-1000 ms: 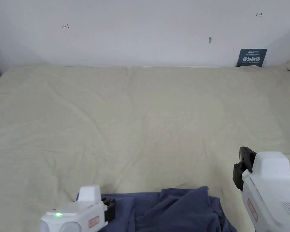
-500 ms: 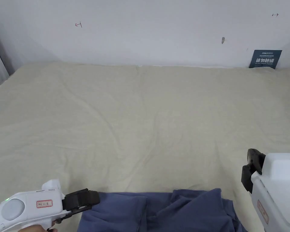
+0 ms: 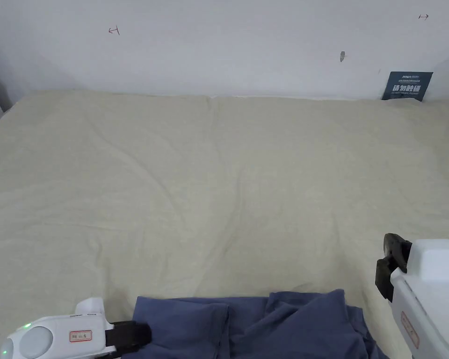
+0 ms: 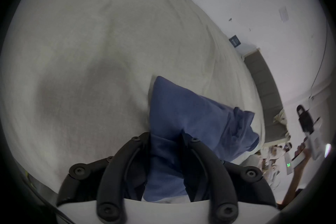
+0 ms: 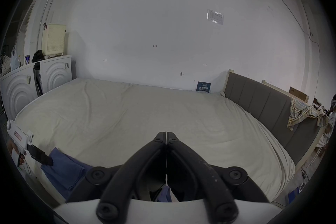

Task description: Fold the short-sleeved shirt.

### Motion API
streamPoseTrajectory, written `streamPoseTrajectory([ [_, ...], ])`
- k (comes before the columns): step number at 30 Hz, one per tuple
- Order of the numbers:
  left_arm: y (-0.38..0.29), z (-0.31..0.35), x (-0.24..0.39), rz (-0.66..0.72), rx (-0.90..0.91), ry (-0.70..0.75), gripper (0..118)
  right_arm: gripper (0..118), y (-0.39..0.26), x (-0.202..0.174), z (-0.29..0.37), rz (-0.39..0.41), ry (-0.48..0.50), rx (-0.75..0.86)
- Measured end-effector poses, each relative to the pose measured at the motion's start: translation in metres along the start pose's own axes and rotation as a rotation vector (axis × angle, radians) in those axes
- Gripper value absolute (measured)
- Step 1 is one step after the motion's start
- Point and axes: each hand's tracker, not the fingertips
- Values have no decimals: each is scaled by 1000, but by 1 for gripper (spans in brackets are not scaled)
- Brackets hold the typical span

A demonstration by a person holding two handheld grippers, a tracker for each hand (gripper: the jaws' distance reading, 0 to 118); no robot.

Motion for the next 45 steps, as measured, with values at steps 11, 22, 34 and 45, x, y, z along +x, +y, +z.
streamPoseTrajectory([
  [11,2,36,24,-70,90,41,10,2,3,5,5,-15,9,24],
  [22,7,98,51,-93,192,173,10,2,5,13,14,-36,32,55],
  [34,-12,32,238,-416,120,44,10,2,2,33,23,-60,18,66],
  [45,-73,-96,323,-696,-91,136,11,2,-8,60,28,-76,-41,46],
])
